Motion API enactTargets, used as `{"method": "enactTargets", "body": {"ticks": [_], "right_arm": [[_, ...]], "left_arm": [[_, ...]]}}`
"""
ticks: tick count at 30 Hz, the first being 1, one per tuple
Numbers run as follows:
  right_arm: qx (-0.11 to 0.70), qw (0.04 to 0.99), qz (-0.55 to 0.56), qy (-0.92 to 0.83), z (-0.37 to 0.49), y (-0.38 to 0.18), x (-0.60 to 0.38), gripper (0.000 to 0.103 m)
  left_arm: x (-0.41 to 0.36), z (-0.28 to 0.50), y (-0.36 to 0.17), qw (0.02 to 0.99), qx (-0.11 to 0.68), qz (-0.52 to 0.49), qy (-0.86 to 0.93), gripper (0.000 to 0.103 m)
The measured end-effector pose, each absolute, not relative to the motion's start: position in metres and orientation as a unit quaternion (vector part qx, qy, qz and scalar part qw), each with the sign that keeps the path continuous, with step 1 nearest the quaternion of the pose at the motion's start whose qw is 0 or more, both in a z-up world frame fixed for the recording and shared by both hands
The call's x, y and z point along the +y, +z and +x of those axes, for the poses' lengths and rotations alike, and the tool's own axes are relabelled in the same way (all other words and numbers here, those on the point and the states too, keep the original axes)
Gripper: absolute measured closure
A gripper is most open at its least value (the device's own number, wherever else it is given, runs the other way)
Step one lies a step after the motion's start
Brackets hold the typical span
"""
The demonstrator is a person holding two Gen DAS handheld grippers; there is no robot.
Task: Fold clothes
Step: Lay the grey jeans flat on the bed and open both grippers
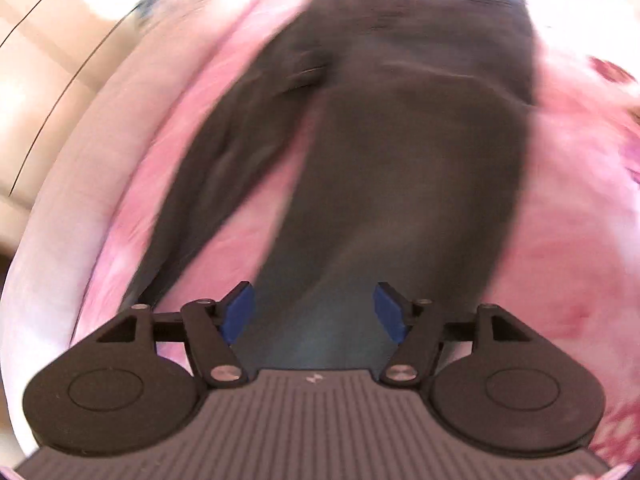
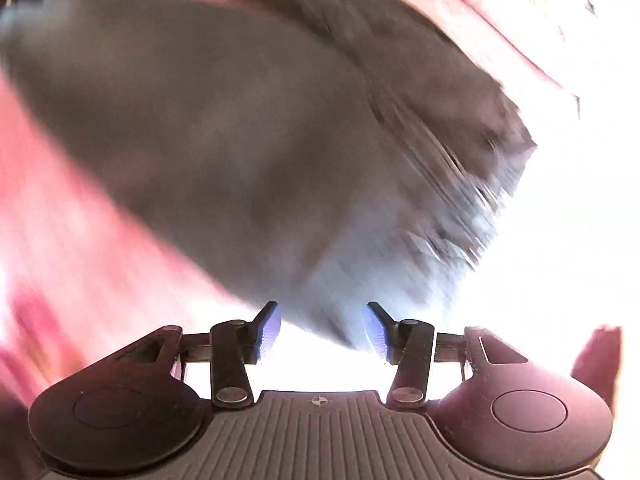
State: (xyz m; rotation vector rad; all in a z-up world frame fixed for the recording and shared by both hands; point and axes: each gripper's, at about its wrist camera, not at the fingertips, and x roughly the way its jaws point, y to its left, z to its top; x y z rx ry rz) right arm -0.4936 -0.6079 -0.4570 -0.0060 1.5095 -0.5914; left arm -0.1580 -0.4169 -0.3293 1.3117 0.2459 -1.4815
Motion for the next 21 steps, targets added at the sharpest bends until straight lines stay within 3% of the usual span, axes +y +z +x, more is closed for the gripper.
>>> {"method": "enactTargets", "body": {"ticks": [10, 21], "right_arm": [[0.660, 0.699, -0.118, -0.250, -0.547, -0.508, -0.590, 0.051], [0.616, 0.724, -0.159, -0.267, -0.527, -0.494, -0.545, 0.050]], "left_arm": [[-0.338, -0.152, -0.374, 0.559, 0.117, 0.613, -0.546, 0.039], [-0.283, -0.159, -0.380, 0.640, 0.128, 0.571, -0.498, 0.039]]}}
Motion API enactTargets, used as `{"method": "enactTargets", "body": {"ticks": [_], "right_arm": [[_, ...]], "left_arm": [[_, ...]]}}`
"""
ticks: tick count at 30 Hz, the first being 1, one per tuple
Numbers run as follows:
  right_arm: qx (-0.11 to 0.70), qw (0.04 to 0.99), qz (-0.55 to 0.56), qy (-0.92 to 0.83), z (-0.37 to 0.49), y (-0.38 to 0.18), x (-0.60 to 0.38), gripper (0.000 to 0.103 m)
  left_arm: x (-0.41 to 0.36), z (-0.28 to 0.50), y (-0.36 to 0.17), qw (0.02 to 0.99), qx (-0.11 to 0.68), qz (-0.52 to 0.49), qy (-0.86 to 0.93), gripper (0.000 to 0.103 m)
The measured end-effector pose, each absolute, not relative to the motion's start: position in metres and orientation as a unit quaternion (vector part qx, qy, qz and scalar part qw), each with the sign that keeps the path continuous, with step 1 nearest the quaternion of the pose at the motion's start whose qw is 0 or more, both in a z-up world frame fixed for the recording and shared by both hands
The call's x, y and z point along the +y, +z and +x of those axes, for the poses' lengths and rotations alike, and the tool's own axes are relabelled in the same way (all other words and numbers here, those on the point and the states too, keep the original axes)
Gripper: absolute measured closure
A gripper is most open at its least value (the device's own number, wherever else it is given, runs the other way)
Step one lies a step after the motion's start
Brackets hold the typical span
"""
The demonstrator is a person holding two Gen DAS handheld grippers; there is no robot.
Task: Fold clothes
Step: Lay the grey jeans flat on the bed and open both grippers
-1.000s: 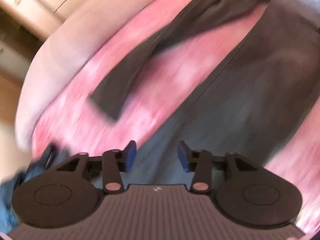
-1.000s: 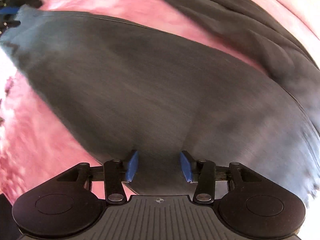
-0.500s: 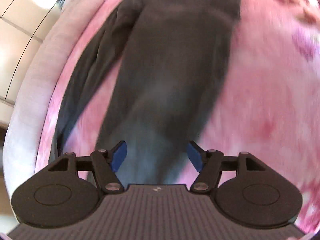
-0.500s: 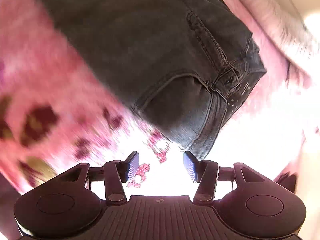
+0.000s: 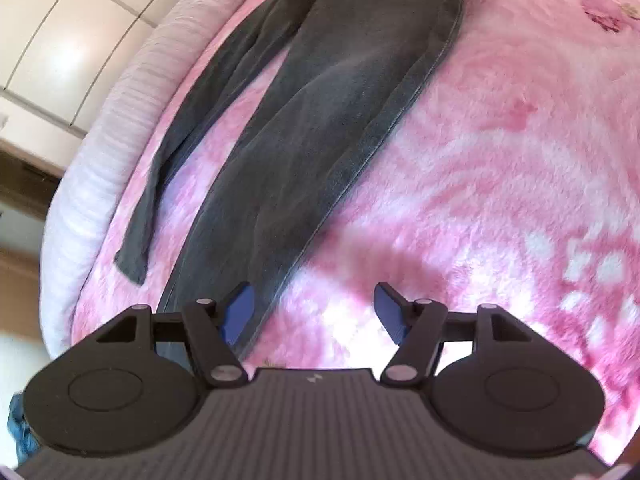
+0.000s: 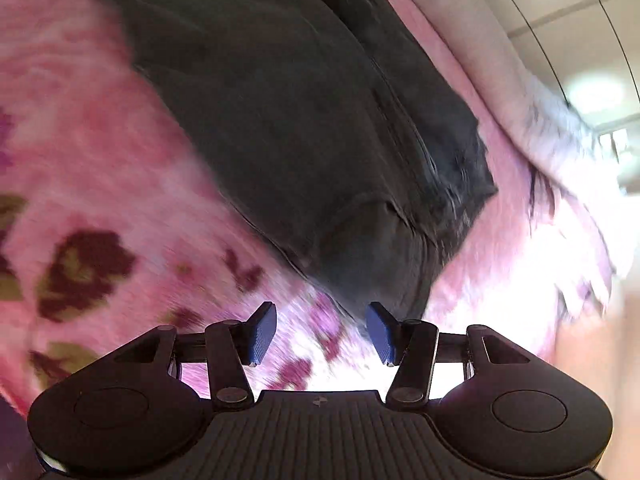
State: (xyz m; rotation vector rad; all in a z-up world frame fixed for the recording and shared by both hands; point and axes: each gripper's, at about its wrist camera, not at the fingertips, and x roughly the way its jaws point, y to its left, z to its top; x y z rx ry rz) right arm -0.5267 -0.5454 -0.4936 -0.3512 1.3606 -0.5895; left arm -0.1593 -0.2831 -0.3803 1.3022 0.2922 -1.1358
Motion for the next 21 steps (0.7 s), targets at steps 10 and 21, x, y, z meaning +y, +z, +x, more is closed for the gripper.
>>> {"method": "enactTargets", "body": {"ticks": [10, 21], "right_arm": [[0.580, 0.769, -0.169, -0.206, -0.527, -0.477, -0.550, 0.050], [0.607, 0.731, -0.185, -0.253, -0.495, -0.460, -0.502, 0.050]], "left_arm": [[-0.277, -0.196, -0.368, 0.675, 0.169, 0.573, -0.432, 0.039], [-0.273, -0.136, -0.362, 0.669, 0.065, 0.550, -0.496, 0.038]]}}
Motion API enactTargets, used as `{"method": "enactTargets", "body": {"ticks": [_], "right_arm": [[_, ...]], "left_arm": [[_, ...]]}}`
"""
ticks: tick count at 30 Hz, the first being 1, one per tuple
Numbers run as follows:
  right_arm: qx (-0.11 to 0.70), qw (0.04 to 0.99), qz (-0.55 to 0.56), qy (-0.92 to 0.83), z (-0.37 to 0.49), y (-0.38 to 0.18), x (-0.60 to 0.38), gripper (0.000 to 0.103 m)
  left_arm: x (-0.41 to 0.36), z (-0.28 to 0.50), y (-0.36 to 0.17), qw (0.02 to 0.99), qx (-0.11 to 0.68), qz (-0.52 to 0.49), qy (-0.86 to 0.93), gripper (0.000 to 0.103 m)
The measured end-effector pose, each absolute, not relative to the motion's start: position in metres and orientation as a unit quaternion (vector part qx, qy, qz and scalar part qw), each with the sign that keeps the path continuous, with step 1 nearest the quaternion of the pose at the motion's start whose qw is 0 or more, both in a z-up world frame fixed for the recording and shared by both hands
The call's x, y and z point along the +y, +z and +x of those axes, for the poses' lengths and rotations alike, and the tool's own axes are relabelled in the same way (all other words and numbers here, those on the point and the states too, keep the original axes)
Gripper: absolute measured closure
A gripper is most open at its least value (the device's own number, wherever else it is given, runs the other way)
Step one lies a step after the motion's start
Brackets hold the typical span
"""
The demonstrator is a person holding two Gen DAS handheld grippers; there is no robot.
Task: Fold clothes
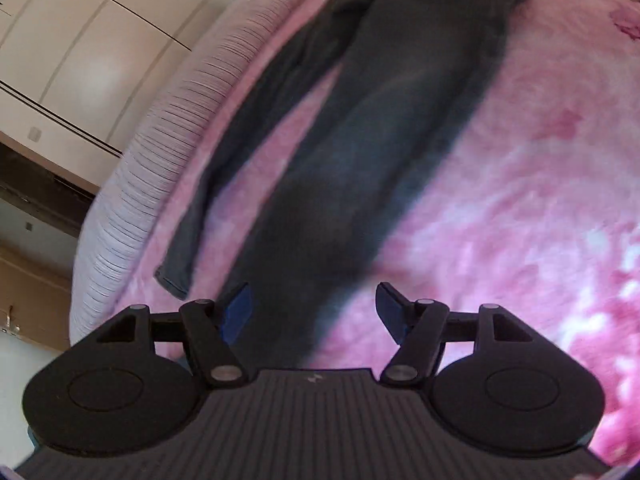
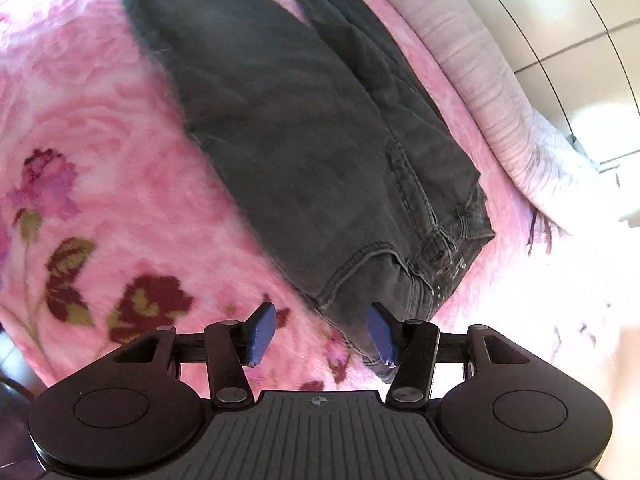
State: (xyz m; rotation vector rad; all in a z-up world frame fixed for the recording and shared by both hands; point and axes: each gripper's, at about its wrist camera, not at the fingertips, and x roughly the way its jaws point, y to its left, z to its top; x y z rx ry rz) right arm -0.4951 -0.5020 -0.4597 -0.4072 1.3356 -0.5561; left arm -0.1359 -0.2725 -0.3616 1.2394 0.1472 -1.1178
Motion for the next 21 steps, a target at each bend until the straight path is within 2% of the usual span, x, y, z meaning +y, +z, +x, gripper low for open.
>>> {"method": "enactTargets", "body": {"ticks": [11, 21], "right_arm": [[0.608, 0.724, -0.188, -0.265, -0.469, -0.449, -0.477, 0.047], [0.603, 0.732, -0.181, -0.259, -0.451, -0.439, -0.475, 0.040]], "left_arm": [[-0.261, -0.111, -0.353, 0.675, 0.051, 0.537, -0.504, 0.038], [-0.245, -0.103, -0.350, 0.680, 0.080, 0.533, -0.498, 0.038]]}}
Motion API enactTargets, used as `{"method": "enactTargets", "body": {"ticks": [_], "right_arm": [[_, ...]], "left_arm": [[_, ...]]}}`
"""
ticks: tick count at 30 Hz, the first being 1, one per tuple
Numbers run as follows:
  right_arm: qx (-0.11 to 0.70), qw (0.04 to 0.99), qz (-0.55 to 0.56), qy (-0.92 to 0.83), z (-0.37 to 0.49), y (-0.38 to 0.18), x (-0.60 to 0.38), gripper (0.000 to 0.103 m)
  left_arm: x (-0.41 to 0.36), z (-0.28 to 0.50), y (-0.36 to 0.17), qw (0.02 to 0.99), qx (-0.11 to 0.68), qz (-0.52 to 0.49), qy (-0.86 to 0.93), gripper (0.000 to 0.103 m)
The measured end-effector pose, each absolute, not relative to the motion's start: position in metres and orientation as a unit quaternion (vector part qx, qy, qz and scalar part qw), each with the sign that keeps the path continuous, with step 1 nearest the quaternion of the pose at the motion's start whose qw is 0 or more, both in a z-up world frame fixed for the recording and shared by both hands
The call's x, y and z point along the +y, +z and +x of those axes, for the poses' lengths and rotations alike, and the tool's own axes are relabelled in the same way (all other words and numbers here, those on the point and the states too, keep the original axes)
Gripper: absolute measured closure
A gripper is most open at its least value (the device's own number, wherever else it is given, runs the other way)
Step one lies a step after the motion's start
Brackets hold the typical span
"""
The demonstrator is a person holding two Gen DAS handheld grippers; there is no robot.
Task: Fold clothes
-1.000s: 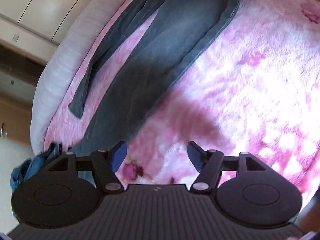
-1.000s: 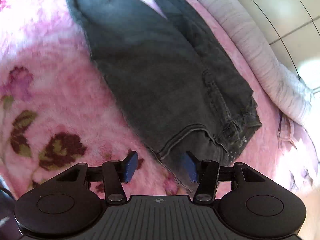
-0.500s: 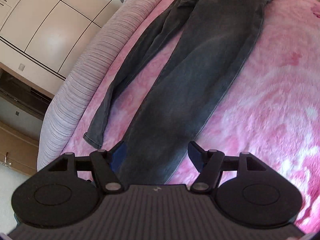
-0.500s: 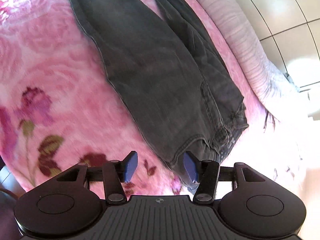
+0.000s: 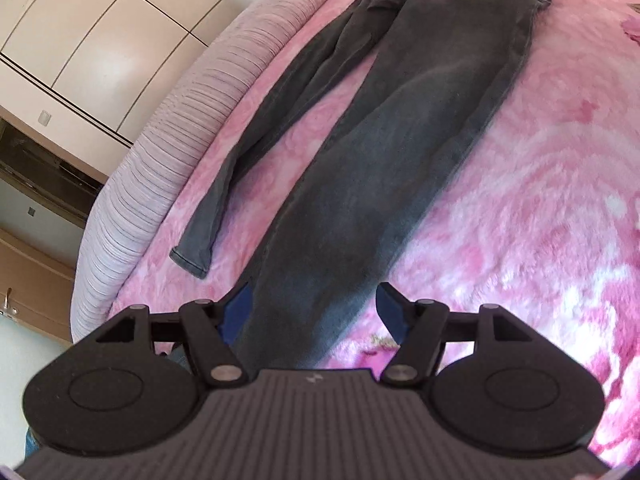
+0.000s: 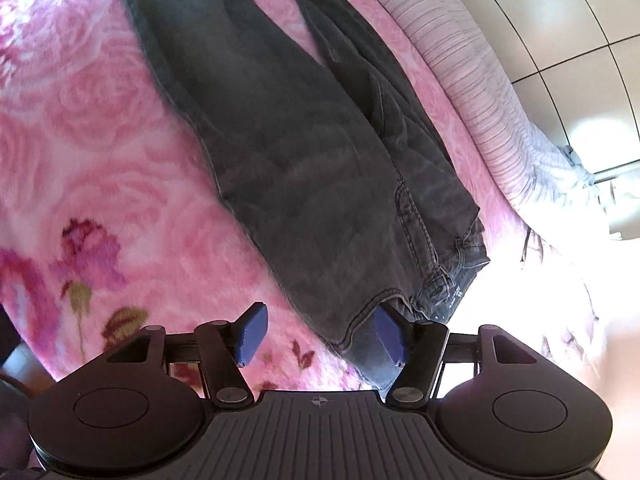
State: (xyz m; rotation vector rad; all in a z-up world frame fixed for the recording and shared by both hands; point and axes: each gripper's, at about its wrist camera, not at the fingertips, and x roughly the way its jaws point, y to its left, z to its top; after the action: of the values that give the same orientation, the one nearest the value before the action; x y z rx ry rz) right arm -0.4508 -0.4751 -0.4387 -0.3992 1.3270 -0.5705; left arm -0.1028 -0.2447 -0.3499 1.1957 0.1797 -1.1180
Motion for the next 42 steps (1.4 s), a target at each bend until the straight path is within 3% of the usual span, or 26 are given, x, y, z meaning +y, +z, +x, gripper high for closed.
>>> {"method": "enactTargets", "body": {"ticks": [16, 22, 29, 35, 42], "right_arm": [[0.591, 0.760, -0.153, -0.222, -0.429, -0.439, -0.517, 0.036], [0.628, 0.733, -0.212, -0.150, -0.468, -0.473, -0.559, 0.035], [0.617, 0.746, -0.236, -0.080, -0.515, -0.482, -0.603, 0.035], [0.613, 0.751, -0.241, -0.051, -0.520, -0.479, -0.607, 0.035], [0.623, 0.733, -0.273, -0.032, -0.529, -0.488, -0.600, 0.035]], "left_arm": [[-0.300, -0.138, -0.336, 0.690, 0.098, 0.538, -0.474, 0.037], [-0.332, -0.157, -0.327, 0.700, 0.117, 0.560, -0.428, 0.036], [-0.364, -0.198, -0.326, 0.706, 0.153, 0.567, -0.395, 0.036], [-0.382, -0.232, -0.326, 0.677, 0.157, 0.587, -0.417, 0.034], [-0.380, -0.229, -0.362, 0.620, 0.112, 0.654, -0.418, 0.032]]}}
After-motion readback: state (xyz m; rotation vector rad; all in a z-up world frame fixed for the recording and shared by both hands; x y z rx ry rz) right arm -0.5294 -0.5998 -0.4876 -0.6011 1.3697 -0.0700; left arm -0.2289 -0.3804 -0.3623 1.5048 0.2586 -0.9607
